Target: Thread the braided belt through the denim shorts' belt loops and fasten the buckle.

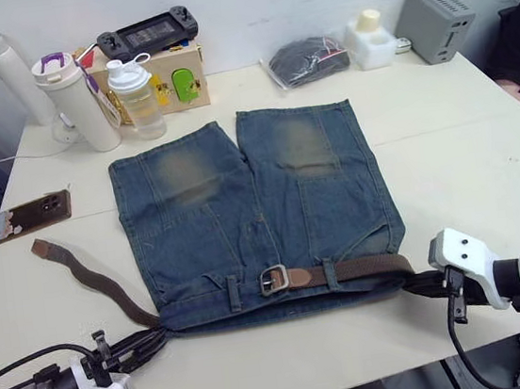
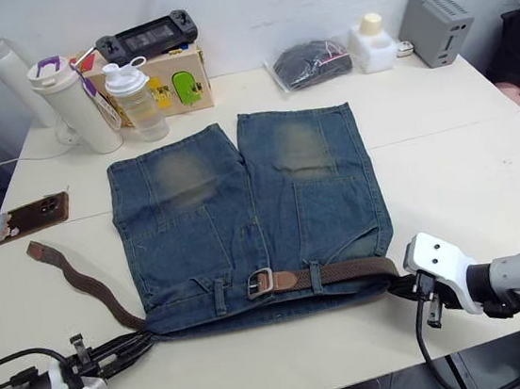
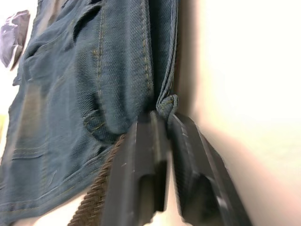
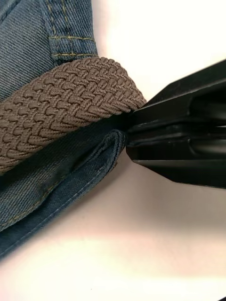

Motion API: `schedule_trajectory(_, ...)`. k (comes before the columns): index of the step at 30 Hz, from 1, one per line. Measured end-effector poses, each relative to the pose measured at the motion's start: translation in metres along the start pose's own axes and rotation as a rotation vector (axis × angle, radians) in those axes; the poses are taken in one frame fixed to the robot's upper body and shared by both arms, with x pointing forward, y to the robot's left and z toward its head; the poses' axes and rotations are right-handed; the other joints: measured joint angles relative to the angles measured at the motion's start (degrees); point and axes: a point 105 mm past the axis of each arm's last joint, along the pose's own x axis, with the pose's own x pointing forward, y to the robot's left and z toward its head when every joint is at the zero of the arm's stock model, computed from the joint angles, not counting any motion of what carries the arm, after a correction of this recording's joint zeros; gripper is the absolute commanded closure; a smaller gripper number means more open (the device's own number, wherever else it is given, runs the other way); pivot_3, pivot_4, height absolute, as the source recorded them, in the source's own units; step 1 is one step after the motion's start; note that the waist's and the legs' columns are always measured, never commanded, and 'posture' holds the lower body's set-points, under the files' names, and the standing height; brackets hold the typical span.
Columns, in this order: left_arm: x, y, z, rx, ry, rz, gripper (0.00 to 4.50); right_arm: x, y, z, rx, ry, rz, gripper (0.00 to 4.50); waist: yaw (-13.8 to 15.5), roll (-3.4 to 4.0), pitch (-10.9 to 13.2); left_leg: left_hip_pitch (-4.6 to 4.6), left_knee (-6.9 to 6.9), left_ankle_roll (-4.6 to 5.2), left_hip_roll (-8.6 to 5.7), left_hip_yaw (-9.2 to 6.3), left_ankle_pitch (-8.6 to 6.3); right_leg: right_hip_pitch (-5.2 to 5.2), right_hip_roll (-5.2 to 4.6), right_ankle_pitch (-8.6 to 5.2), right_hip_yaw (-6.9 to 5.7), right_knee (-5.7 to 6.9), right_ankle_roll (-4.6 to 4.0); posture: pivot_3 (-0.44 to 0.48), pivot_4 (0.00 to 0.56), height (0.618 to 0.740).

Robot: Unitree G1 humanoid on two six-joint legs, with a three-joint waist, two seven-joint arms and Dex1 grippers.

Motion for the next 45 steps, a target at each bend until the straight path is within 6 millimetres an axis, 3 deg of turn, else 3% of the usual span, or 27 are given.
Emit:
schedule_trajectory(3,-0.003,0.007,0.000,0.010,0.013,0.024,1.02,-0.004,-0.002,0.002,0.012,-0.003,-0.008,1.41,-0.03,0.15,-0.09,0.00,-0.03,0.01,0.00,0.00,-0.02,-0.01,-0.01,-0.01,0.01,-0.03,-0.02,0.000,0.150,0.687)
schedule_trajectory(6,-0.007,0.012,0.000,0.021,0.023,0.055,0.00,-0.004,0.000,0.005,0.030,-0.017,0.014,0.10,-0.18,0.24,-0.14,0.01,-0.06,0.01,0.01,0.00,-0.03,-0.02,0.00,-0.03,0.00,-0.02,-0.04,0.000,0.150,0.687)
schedule_trajectory(12,-0.028,0.007,-0.011,-0.010,0.087,0.074,0.00,-0.020,0.006,0.022,0.054,-0.076,0.094,0.04,-1.08,0.43,-0.26,0.07,-0.15,0.01,0.08,0.00,-0.03,-0.02,0.06,-0.09,-0.03,0.01,-0.13,0.000,0.150,0.687)
schedule_trajectory(17,-0.064,0.018,-0.036,-0.003,0.247,0.059,0.00,-0.039,0.010,0.056,0.047,-0.203,0.187,0.04,-1.09,0.35,-0.21,0.07,-0.14,-0.11,0.25,-0.06,-0.12,-0.08,0.12,-0.21,-0.14,0.13,-0.35,0.000,0.150,0.687)
schedule_trajectory(21,-0.073,0.028,-0.043,-0.003,0.294,0.057,0.00,-0.047,0.007,0.085,0.024,-0.320,0.212,0.04,-1.08,0.12,-0.06,-0.06,-0.06,-0.10,0.22,-0.05,-0.15,-0.15,0.06,-0.19,-0.16,0.11,-0.33,0.000,0.150,0.687)
schedule_trajectory(25,-0.085,0.067,-0.060,-0.192,0.403,0.252,0.00,-0.039,0.008,0.115,-0.013,-0.428,0.233,0.04,-0.97,-0.52,0.23,-0.13,-0.01,-0.18,0.24,-0.21,-0.16,-0.15,0.06,-0.19,-0.20,0.13,-0.33,0.000,0.150,0.687)
schedule_trajectory(29,-0.093,0.100,-0.066,-0.537,0.415,0.503,0.00,-0.015,0.009,0.120,-0.011,-0.423,0.223,0.04,-1.11,-0.64,0.32,-0.19,0.02,-0.18,0.18,-0.19,-0.16,-0.10,0.07,-0.13,-0.18,0.17,-0.21,0.000,0.150,0.687)
schedule_trajectory(31,-0.087,0.117,-0.057,-0.691,0.347,0.613,0.00,-0.003,0.009,0.119,-0.028,-0.402,0.205,0.04,-1.09,-0.75,0.38,-0.20,0.03,-0.17,0.16,-0.22,-0.15,-0.07,0.09,-0.11,-0.19,0.20,-0.18,0.000,0.150,0.687)
schedule_trajectory(38,-0.059,0.136,-0.031,-1.033,0.315,0.695,0.00,0.021,0.009,0.128,-0.127,-0.416,0.153,0.04,-0.96,-0.86,0.45,-0.18,0.08,-0.18,0.08,-0.21,-0.10,0.02,0.14,-0.10,-0.19,0.20,-0.10,0.000,0.150,0.687)
schedule_trajectory(41,-0.049,0.142,-0.028,-1.053,0.343,0.698,0.00,0.025,-0.001,0.132,-0.124,-0.433,0.107,0.04,-0.91,-1.00,0.53,-0.17,0.10,-0.25,0.05,-0.21,0.04,0.02,0.16,-0.10,-0.18,0.28,-0.10,0.000,0.150,0.687)
schedule_trajectory(43,-0.034,0.151,-0.015,-1.031,0.285,0.656,0.00,0.028,-0.014,0.135,-0.110,-0.433,0.056,0.04,-0.73,-1.01,0.54,-0.16,0.14,-0.23,-0.01,-0.21,0.11,0.01,0.12,-0.10,-0.16,0.29,-0.11,0.000,0.150,0.687)
schedule_trajectory(45,-0.005,0.159,0.004,-0.942,0.214,0.525,0.00,0.037,-0.032,0.141,-0.119,-0.409,-0.018,0.04,-0.56,-1.03,0.53,-0.16,0.20,-0.26,-0.07,-0.19,0.12,-0.04,0.12,-0.10,-0.15,0.29,-0.12,0.000,0.150,0.687)
